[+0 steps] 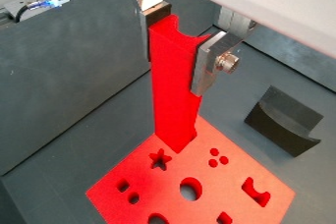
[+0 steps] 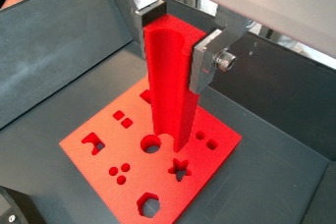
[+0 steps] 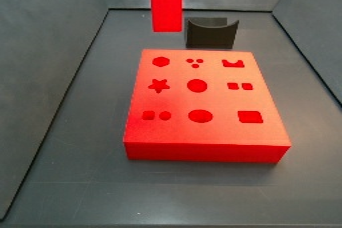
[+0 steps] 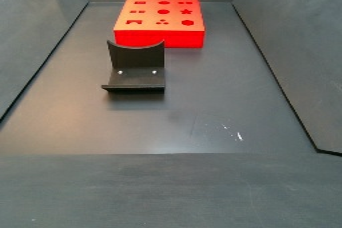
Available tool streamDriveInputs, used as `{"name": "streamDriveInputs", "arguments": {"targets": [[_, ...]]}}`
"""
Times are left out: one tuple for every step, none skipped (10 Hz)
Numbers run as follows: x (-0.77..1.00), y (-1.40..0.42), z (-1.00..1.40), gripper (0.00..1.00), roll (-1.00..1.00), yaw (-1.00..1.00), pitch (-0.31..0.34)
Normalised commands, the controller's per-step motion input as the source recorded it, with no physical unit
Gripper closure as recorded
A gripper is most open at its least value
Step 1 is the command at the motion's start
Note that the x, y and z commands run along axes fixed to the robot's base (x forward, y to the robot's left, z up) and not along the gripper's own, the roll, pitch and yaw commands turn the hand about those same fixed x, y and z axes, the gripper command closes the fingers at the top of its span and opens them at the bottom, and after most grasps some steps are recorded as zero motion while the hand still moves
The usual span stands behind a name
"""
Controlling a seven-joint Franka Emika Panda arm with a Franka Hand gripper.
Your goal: Insert the arch object.
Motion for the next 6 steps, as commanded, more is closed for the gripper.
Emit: {"name": "streamDriveInputs", "arguments": {"targets": [[0.35, 0.00, -0.20, 1.00, 0.00, 0.01, -0.010], [0.81, 0.15, -0.25, 1.00, 0.00, 0.05, -0.087], [1.00, 0.28, -0.16, 1.00, -0.03, 0.07, -0.129], [1.00, 0.29, -0.11, 1.00, -0.02, 0.02, -0.126], [1.00, 0.19, -0.01, 1.00, -0.01, 0.00, -0.050], [1.00, 0.12, 0.00, 1.00, 0.00, -0.06, 0.000]]}}
